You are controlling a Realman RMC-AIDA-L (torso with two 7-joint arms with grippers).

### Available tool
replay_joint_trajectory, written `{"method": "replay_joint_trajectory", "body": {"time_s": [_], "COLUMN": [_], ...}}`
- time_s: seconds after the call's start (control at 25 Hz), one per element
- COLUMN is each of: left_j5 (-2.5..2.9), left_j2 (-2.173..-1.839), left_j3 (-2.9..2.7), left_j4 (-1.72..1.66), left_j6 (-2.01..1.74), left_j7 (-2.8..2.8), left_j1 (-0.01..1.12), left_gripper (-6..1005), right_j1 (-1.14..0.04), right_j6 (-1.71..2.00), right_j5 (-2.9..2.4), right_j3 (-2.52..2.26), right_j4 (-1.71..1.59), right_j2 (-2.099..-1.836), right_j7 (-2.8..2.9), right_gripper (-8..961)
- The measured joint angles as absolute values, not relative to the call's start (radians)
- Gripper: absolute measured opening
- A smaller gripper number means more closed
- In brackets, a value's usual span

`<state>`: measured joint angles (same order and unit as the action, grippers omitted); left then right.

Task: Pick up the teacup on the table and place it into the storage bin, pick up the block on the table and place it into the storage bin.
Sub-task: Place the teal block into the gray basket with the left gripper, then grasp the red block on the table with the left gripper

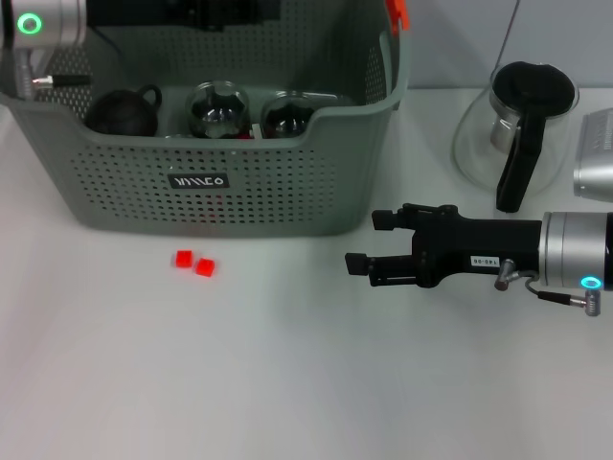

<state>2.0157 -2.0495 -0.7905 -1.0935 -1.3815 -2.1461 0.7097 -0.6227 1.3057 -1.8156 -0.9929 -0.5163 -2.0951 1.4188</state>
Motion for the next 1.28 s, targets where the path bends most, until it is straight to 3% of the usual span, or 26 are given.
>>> {"method": "replay_joint_trajectory", "body": {"time_s": [0.12,0.36,0.56,0.76,0.88,1.28], "left_j5": [2.000,1.983,1.826,1.695,1.690,1.895], "left_j2": [-2.050,-2.069,-2.089,-2.118,-2.135,-2.167], "left_j3": [-0.789,-0.778,-0.763,-0.763,-0.765,-0.783], "left_j4": [-1.046,-1.062,-1.130,-1.135,-1.127,-1.043], "left_j6": [-1.346,-1.279,-1.446,-1.732,-1.835,-1.865], "left_j7": [-2.110,-2.105,-2.049,-1.865,-1.777,-1.581], "left_j1": [0.728,0.718,0.639,0.506,0.444,0.337], "left_gripper": [414,543,650,880,963,959], "right_j1": [-0.623,-0.618,-0.608,-0.601,-0.596,-0.592], "right_j6": [1.307,1.313,1.321,1.341,1.358,1.367], "right_j5": [-1.814,-1.812,-1.815,-1.816,-1.816,-1.816], "right_j3": [-0.988,-0.985,-0.985,-0.986,-0.986,-0.992], "right_j4": [-0.516,-0.516,-0.519,-0.505,-0.505,-0.504], "right_j2": [-2.094,-2.088,-2.082,-2.073,-2.073,-2.084], "right_j7": [1.417,1.421,1.422,1.418,1.414,1.388], "right_gripper": [915,915,915,915,915,915]}}
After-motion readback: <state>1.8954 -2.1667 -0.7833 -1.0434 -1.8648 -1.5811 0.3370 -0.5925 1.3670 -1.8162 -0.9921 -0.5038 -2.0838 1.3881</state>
